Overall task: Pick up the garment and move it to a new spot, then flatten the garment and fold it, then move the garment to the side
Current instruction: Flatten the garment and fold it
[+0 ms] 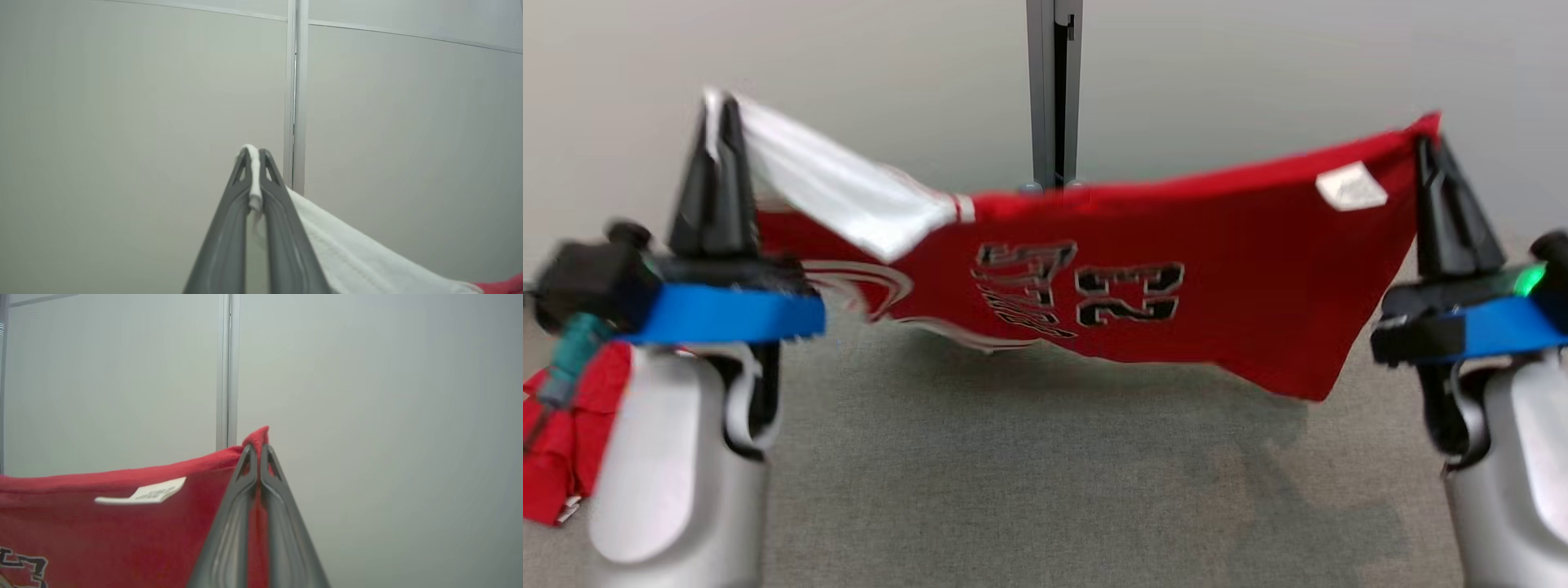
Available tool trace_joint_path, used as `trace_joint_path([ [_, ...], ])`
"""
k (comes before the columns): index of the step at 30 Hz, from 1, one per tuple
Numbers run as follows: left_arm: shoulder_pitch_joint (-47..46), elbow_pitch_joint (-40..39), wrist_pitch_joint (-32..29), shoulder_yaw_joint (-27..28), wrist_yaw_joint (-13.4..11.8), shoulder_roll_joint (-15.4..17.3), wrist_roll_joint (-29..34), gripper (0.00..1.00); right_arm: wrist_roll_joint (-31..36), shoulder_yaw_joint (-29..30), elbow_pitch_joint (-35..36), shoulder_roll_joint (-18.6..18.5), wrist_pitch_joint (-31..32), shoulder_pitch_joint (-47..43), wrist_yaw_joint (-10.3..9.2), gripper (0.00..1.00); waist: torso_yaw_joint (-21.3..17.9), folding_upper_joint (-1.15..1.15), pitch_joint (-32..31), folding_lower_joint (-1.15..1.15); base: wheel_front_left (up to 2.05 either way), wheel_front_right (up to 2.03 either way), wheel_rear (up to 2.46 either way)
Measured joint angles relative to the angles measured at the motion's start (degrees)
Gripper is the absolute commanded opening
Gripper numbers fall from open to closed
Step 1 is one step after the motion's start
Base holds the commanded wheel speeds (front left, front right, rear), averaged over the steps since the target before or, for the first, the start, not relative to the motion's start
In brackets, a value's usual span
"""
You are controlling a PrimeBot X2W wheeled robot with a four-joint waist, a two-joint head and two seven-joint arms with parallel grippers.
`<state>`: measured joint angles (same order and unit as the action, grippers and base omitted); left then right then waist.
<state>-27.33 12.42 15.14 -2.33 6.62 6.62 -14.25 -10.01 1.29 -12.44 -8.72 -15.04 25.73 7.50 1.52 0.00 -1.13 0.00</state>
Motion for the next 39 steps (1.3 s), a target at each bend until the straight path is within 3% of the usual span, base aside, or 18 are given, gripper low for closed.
trace_joint_path([
  [6, -10.9, -2.4, -2.8, 0.9, 0.0, 3.5, 0.7, 0.00, -1.6, -2.9, 1.6, -4.8, 0.0, 9.7, 0.00, 0.00, -0.4, 0.00, 1.2, 0.00, 0.00, 0.00, 0.00],
  [11, -19.8, -0.4, -5.7, 1.2, 0.0, 5.7, 1.2, 0.00, -1.2, -5.1, -2.1, -7.2, 0.9, 19.3, 0.00, 0.00, -2.0, 0.00, 6.2, 0.00, 0.00, 0.00, 0.00],
  [19, -35.6, 7.8, -4.5, 0.9, -1.7, 7.0, 3.3, 0.00, 2.0, -5.1, -13.3, -7.6, 1.3, 39.3, 0.00, 0.00, -3.5, 0.01, 17.9, 0.03, 0.00, 0.00, 0.00],
  [26, -47.6, 14.9, -0.8, 1.5, -2.9, 7.7, 4.3, 0.00, 8.4, -2.8, -19.4, -7.2, 0.1, 52.9, 0.01, 0.00, -2.2, 0.02, 26.2, 0.03, 0.00, 0.00, 0.00],
  [32, -48.1, 15.9, -0.2, 3.2, -3.0, 6.6, 3.7, 0.00, 10.4, 1.0, -18.3, -6.7, 0.0, 54.5, 0.02, 0.00, -0.2, 0.02, 30.1, 0.01, 0.00, 0.00, 0.00],
  [39, -30.4, 14.6, -0.2, 5.8, -2.2, 0.9, 3.0, 0.00, 8.8, 3.6, -18.8, -5.1, 0.0, 38.5, 0.05, 0.00, 1.1, 0.02, 30.9, 0.02, 0.00, 0.00, 0.00],
])
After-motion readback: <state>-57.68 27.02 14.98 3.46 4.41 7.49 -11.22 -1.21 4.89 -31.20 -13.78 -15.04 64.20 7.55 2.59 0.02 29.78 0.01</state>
